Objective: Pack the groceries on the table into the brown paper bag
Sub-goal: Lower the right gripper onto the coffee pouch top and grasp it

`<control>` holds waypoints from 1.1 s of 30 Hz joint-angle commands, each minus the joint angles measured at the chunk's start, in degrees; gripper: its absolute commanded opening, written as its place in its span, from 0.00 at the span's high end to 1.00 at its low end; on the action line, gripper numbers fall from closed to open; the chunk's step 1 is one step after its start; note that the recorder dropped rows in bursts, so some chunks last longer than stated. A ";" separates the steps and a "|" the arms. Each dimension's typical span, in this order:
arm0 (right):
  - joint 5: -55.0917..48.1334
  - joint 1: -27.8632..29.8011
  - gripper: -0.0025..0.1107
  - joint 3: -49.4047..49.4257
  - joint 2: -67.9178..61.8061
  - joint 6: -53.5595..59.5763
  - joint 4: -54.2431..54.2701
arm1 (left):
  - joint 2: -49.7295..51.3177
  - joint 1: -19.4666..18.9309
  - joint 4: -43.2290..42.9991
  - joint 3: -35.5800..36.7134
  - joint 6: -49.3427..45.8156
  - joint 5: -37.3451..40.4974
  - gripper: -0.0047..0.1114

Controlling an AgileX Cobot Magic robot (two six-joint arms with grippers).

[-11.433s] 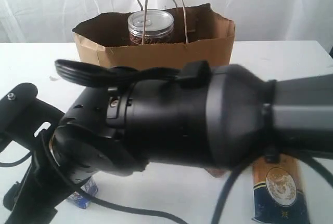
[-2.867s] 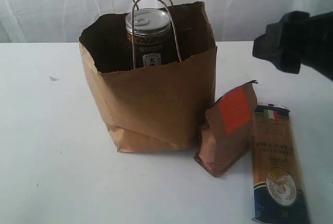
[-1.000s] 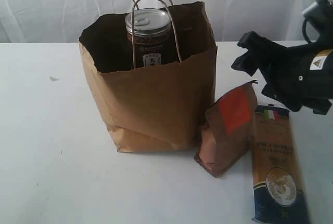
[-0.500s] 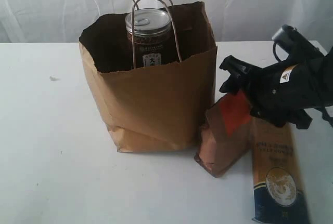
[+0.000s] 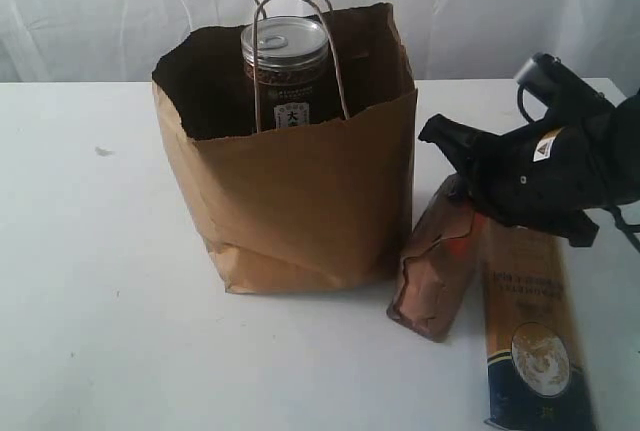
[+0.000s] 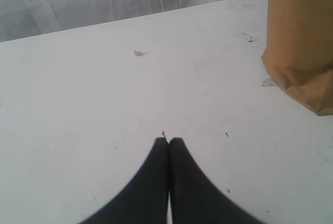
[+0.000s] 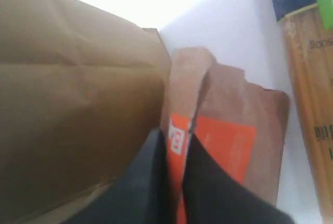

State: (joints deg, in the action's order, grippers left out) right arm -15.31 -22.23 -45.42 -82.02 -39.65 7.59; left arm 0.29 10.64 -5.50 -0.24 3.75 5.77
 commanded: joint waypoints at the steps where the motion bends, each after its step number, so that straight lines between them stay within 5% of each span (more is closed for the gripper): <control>1: -1.84 0.00 0.98 0.12 -0.20 2.26 -0.59 | -0.29 -0.18 0.03 0.24 0.07 -0.17 0.96; 8: -5.79 -0.63 0.98 0.12 2.42 15.05 0.51 | -0.29 -0.18 0.03 0.24 0.07 -0.17 0.96; 16: -29.34 -0.74 0.98 -4.86 5.94 43.08 10.55 | -0.29 -0.18 0.03 0.24 0.07 -0.17 0.96; 28: -38.64 -8.42 0.97 -4.86 8.41 56.03 11.77 | -0.29 -0.18 0.03 0.24 0.07 -0.17 0.96; 33: -38.41 -9.39 0.75 -4.86 8.41 57.40 10.58 | -0.29 -0.18 0.03 0.24 0.07 -0.17 0.96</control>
State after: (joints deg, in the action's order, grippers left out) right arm -53.25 -31.27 -50.06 -74.08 16.30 19.06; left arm 0.29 10.64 -5.50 -0.24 3.75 5.77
